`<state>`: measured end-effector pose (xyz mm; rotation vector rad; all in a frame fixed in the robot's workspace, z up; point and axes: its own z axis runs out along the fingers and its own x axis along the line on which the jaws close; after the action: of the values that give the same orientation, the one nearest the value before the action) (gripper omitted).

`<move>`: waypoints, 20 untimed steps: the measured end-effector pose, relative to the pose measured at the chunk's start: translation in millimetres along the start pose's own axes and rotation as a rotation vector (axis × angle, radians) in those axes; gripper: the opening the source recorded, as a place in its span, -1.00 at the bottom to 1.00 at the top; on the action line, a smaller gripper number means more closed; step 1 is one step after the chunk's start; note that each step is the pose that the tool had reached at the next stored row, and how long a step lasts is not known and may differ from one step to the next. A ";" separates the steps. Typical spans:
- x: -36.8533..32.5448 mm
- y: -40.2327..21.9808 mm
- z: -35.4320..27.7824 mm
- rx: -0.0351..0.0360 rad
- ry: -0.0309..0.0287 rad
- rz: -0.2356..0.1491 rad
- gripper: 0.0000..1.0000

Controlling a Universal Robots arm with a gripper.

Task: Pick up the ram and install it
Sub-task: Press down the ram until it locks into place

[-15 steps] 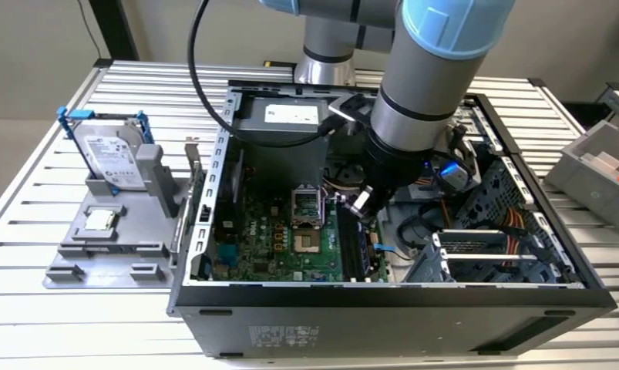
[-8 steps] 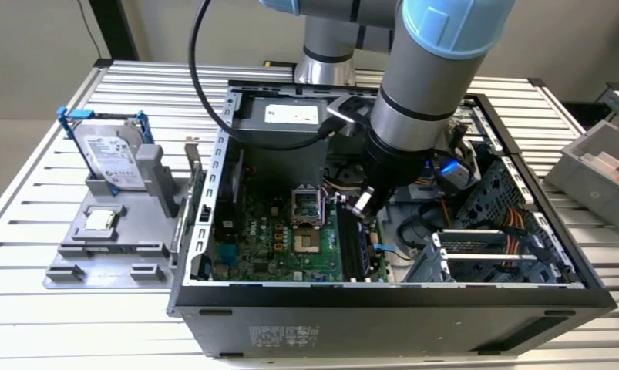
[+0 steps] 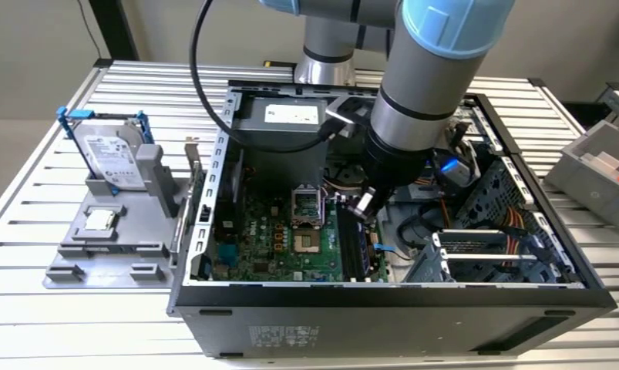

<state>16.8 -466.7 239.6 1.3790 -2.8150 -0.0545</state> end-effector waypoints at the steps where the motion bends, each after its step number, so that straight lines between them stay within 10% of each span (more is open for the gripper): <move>1: 0.0 0.0 0.0 -0.0001 0.0002 -0.007 -1.00; 20: -0.7 0.5 0.0 -0.0015 0.0054 -0.157 -1.00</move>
<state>16.8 -465.9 239.7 1.5948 -2.6954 -0.0534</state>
